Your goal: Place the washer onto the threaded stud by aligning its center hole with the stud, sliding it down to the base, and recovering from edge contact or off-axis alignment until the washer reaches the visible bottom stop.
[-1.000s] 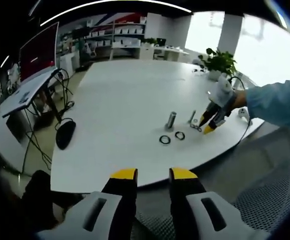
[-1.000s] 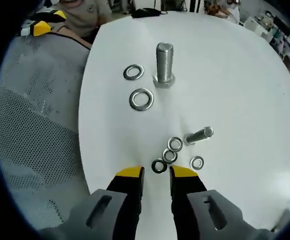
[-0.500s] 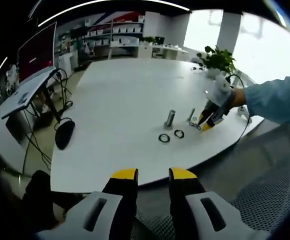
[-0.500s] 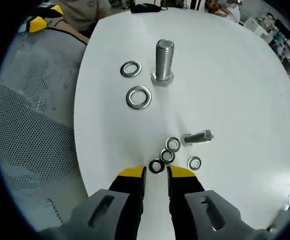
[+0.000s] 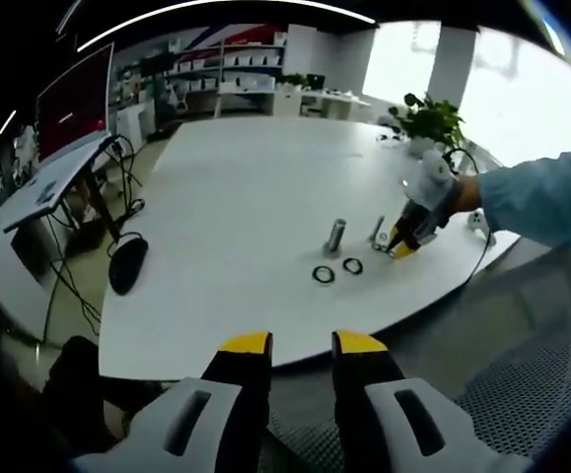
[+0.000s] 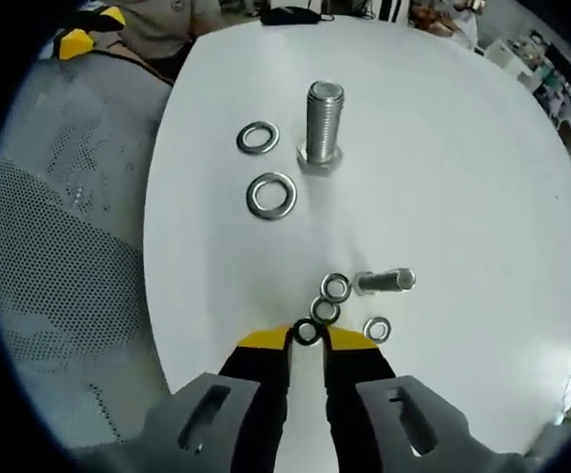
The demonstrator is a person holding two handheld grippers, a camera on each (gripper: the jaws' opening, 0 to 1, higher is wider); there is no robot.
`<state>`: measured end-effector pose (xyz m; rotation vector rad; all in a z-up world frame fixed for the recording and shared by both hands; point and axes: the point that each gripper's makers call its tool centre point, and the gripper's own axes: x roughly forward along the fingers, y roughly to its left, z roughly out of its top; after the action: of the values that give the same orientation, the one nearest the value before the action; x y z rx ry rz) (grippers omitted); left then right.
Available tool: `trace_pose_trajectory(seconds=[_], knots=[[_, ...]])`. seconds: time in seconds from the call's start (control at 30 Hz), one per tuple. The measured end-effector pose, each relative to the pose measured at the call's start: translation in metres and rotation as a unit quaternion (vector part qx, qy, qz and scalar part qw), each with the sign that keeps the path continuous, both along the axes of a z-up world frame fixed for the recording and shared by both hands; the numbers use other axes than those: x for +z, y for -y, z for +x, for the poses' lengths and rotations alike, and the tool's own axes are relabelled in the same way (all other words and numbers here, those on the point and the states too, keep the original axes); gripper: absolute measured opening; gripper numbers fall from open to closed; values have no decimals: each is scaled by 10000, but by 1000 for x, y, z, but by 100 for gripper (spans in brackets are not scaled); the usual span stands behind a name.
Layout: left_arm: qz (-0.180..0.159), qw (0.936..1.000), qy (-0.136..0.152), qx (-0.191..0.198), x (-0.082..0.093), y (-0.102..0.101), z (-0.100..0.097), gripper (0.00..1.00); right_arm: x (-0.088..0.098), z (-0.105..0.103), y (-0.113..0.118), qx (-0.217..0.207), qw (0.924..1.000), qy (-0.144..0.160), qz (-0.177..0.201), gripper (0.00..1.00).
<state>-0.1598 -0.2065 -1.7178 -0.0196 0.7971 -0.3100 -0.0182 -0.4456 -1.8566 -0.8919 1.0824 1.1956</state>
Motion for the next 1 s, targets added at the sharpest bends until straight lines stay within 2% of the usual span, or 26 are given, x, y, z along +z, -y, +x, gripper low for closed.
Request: trace_pose_trajectory(seconds=[0.03,0.13,0.3,0.47,0.83,1.0], knots=[[-2,10000,3,2,0,0,0,22,0,-2,-1,-402,9990,-143,126,13],[0,10000,1,-4,0,0,0,22,0,-1,1,-94,9998,-48,181,13],[-3,10000,5,-2,0,0,0,22,0,-3,-1,-73,9999,16,150,13],[-3,10000,4,-8,0,0,0,22,2,-8,6,96,9999,37,-70,13],[0,10000,4,-9,0,0,0,22,28,-8,11,-68,9999,64,112,13],[4,10000,4,-8,0,0,0,21,42,-3,8,14,9995,298,142,13]])
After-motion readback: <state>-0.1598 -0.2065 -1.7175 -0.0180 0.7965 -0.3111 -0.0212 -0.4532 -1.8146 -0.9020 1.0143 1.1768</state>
